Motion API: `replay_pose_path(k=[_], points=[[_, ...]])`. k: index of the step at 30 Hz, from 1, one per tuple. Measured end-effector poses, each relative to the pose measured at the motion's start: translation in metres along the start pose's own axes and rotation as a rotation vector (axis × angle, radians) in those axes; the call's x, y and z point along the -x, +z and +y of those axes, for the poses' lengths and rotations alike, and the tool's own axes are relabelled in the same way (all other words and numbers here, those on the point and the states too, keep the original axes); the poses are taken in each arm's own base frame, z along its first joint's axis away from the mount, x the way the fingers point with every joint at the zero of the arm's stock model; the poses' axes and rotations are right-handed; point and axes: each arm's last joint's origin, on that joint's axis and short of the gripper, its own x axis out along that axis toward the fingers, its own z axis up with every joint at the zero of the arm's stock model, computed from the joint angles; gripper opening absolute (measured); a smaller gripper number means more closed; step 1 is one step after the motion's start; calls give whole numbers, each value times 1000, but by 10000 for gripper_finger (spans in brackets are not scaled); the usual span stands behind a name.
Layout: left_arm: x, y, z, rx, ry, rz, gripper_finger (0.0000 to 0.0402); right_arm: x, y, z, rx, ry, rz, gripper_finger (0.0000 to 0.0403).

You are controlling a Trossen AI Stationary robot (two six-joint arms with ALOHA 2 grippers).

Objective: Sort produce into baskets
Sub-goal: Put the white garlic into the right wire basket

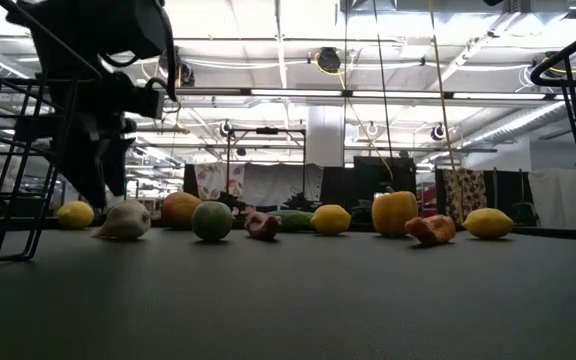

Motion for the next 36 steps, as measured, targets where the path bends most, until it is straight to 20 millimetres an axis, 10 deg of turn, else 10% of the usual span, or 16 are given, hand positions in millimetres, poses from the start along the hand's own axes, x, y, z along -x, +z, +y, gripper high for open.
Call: replay_pose_path(k=[15,36], points=[[-23,-13,5,-37,-19,-1,304,-1,2,-1,15,-27,-34,313],[-33,-13,9,-139,-50,-59,178,-1,3,0,14,-26,-39,313]])
